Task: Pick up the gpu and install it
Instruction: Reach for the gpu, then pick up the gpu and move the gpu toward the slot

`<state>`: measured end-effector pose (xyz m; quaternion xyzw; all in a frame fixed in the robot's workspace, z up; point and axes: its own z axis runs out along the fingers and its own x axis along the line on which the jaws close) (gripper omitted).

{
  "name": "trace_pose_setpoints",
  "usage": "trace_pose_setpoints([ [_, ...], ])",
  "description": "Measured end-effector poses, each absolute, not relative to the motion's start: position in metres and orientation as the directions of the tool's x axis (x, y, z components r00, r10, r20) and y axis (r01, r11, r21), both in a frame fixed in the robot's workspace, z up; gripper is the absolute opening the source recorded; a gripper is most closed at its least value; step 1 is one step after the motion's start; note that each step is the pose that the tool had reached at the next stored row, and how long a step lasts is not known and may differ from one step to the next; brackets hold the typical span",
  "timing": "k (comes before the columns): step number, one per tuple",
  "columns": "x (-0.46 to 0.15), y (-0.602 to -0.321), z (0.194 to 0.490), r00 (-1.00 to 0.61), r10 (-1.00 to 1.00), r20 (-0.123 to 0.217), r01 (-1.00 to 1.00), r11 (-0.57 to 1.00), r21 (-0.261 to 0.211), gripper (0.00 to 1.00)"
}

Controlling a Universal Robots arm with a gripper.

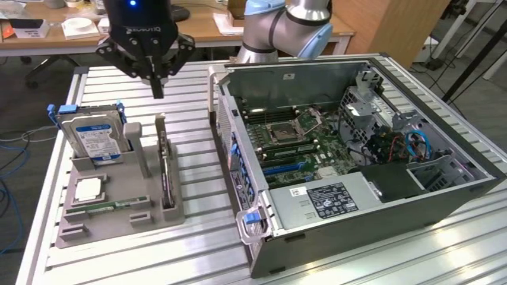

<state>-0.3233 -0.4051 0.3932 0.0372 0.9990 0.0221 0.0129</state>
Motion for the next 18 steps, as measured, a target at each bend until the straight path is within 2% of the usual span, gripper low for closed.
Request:
trace_pose_setpoints([
  [16, -0.3259, -0.4055, 0.3932, -0.997, 0.075, -0.024, 0.074, 0.996, 0.045, 0.11],
  [18, -0.3259, -0.4055, 0.3932, -0.997, 0.075, -0.024, 0.074, 0.996, 0.045, 0.23],
])
